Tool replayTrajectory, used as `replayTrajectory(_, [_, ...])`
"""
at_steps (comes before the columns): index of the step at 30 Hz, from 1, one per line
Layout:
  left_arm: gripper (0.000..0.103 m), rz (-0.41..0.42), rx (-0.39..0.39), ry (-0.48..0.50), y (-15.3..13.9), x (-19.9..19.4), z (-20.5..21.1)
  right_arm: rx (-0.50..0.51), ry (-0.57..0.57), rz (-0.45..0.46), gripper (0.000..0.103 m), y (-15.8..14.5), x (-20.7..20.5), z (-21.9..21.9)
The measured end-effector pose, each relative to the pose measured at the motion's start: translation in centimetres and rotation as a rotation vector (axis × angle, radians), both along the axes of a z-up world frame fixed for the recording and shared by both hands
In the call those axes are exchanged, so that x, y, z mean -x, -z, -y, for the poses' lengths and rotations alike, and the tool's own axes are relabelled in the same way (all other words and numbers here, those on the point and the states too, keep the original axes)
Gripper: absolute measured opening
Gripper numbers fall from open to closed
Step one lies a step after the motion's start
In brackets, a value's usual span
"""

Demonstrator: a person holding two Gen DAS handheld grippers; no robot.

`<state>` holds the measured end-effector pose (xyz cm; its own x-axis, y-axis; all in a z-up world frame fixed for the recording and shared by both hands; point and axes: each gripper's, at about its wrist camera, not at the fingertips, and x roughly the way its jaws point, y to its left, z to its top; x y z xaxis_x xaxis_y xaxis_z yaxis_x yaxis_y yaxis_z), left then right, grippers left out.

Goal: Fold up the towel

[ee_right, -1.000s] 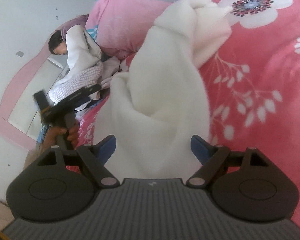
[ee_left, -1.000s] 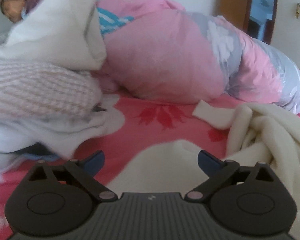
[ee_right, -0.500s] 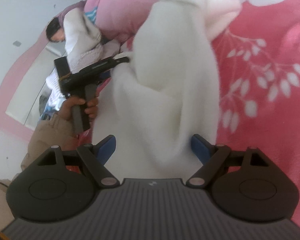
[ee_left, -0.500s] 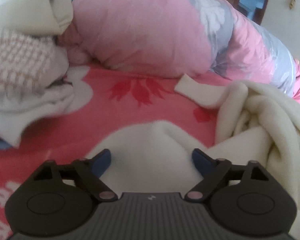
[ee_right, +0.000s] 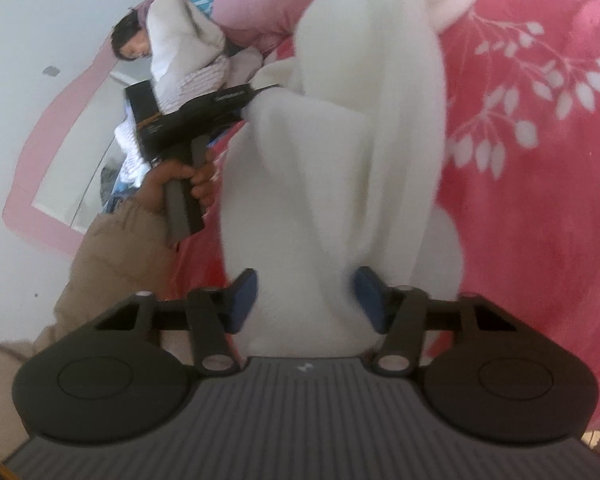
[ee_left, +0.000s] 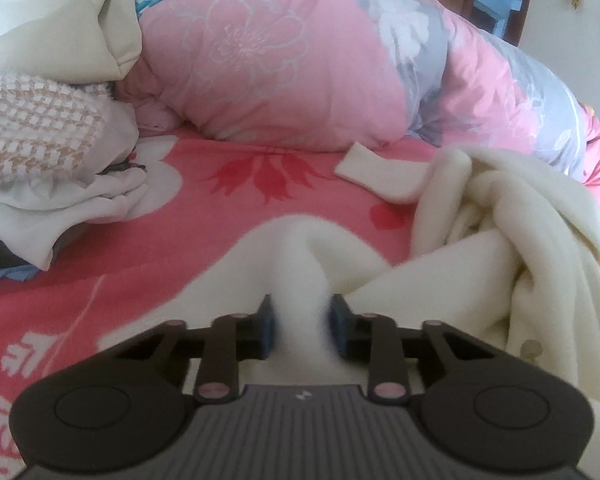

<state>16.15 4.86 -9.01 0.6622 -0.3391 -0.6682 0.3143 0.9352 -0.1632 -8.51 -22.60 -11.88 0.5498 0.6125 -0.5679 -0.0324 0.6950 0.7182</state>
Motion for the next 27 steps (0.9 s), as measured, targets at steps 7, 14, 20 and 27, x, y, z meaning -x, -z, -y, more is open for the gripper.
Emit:
replayTrajectory(7, [0.014,-0.017,-0.044,-0.017,-0.8,1.9,0.1,-0.055,0.056,0.073,0.009,-0.5,-0.4,0.7])
replayTrajectory(14, [0.013,-0.053,0.021,0.006,-2.2,7.1,0.0,-0.119,0.153,0.197,0.008,-3.6,2.0,6.1])
replayTrajectory(20, [0.013,-0.088,0.122,0.07,-2.7,13.3,1.0,-0.079,0.252,0.269,0.004,-4.9,4.4,13.4])
replayTrajectory(27, [0.018,-0.07,0.133,0.138,-3.0,17.8,2.4,0.124,0.291,0.159,0.005,-3.0,2.9,16.5])
